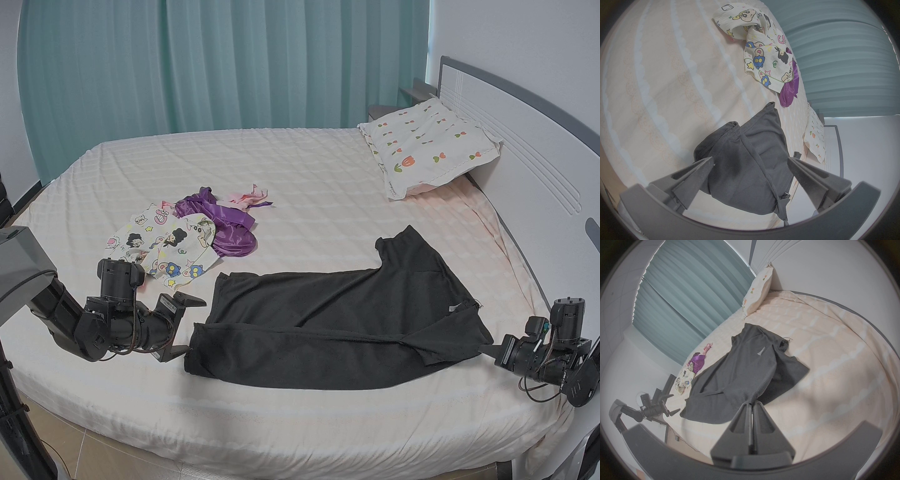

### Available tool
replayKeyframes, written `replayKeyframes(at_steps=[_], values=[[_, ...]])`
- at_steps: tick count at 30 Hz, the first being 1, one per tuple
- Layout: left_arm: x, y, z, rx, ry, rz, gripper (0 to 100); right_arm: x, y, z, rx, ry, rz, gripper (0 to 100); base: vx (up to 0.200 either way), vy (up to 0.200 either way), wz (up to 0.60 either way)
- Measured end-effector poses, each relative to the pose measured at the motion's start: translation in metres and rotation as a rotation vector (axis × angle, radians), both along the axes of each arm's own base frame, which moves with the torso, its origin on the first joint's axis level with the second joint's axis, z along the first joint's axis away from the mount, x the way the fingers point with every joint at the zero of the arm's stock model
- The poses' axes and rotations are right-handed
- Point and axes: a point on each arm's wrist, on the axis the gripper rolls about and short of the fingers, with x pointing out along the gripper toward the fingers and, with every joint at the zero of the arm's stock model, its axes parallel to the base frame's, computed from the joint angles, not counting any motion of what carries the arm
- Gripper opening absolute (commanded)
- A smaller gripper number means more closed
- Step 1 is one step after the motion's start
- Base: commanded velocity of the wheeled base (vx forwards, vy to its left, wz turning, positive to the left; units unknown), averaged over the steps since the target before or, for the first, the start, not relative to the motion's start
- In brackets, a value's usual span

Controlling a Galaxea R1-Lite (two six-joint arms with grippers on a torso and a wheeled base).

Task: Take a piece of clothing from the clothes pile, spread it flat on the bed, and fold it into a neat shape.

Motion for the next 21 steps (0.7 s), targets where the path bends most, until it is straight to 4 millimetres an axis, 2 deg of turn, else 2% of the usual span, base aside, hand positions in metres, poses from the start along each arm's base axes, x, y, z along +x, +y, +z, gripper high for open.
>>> replayKeyframes(at_steps=[1,6,10,16,21], values=[[0.000,0.000,0.000,0.000,-0.001,0.000,100,-0.001,-0.001,-0.002,-0.008,0.007,0.002,100,0.000,0.000,0.00],[0.000,0.000,0.000,0.000,0.000,-0.001,100,-0.003,-0.003,-0.012,-0.047,0.042,0.011,100,0.000,0.000,0.00],[0.000,0.000,0.000,0.000,0.000,0.000,100,0.001,-0.007,-0.013,-0.047,0.018,-0.005,100,0.000,0.000,0.00],[-0.001,0.000,0.000,0.001,0.000,-0.001,100,0.013,-0.012,-0.011,-0.039,-0.027,-0.028,100,0.000,0.000,0.00],[-0.002,-0.001,-0.001,0.005,0.000,-0.007,100,0.031,-0.014,-0.011,-0.025,-0.053,-0.037,100,0.000,0.000,0.00]])
